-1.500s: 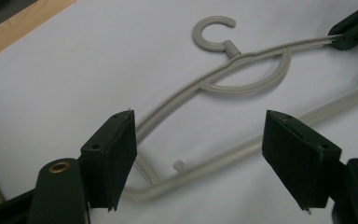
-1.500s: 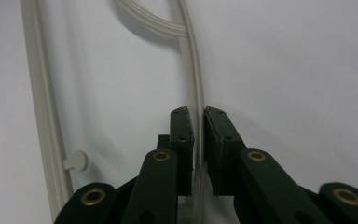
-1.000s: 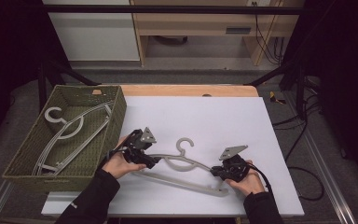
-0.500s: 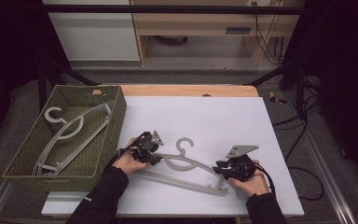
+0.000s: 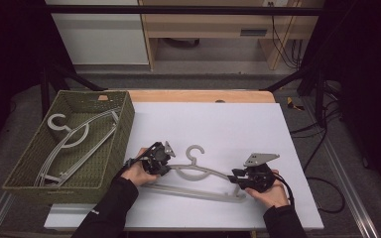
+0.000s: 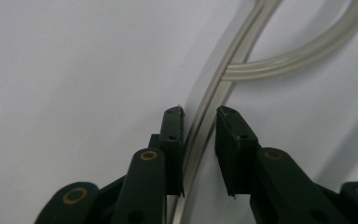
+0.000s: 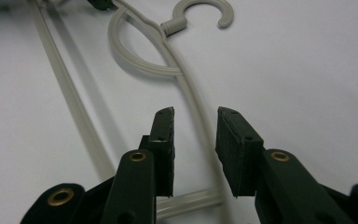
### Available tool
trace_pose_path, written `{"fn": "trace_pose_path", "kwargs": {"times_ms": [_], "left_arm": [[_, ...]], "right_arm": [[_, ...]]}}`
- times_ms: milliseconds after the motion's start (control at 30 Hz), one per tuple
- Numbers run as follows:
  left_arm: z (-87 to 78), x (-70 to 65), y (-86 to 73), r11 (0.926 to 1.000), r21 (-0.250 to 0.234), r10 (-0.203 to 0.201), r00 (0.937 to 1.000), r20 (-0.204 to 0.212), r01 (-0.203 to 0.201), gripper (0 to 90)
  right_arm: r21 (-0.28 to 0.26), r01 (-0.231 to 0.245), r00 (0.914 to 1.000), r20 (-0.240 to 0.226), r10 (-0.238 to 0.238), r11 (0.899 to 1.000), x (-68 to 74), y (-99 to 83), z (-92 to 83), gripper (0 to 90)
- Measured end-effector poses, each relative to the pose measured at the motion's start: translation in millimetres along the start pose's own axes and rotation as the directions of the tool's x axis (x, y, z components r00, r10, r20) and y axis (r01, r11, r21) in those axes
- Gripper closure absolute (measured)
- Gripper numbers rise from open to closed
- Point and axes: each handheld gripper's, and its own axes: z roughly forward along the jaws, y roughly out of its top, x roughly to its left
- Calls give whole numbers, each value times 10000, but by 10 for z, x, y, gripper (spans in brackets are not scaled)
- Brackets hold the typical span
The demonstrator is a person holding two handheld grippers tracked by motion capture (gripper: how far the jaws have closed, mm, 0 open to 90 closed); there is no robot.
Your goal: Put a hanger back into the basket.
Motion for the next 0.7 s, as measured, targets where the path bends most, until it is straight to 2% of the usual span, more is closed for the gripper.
{"fn": "trace_pose_path", "kwargs": {"times_ms": [167, 367, 467, 533, 567, 633, 700], "left_arm": [[-48, -92, -34, 9993, 309, -193, 9998, 102, 190, 808], [-96, -210, -155, 9950, 13, -995, 9949, -150, 995, 819], [-104, -179, -175, 9941, -67, -1079, 9941, 121, 1079, 809], [-123, -133, -162, 9909, -421, -1259, 9910, 455, 1279, 754], [-130, -121, -144, 9903, -489, -1282, 9910, 383, 1300, 742], [-120, -104, -103, 9911, -420, -1247, 9912, 442, 1266, 746], [-100, -73, -69, 9943, -100, -1057, 9932, 482, 1063, 732]], "right_arm": [[-71, -111, 9999, 33, 111, 9999, 4, 4, -25, 676], [-190, -143, 9999, 34, 144, 9997, -3, 5, -48, 676], [-261, -168, 9998, 54, 169, 9995, -8, 8, -54, 673], [-249, -208, 9998, 68, 209, 9995, -4, 9, -59, 671], [-241, -207, 9998, 58, 208, 9995, -4, 10, -61, 670], [-222, -250, 9997, -17, 250, 9994, -5, 9, -66, 669], [-232, -276, 9996, -16, 276, 9993, -5, 10, -68, 668]]}}
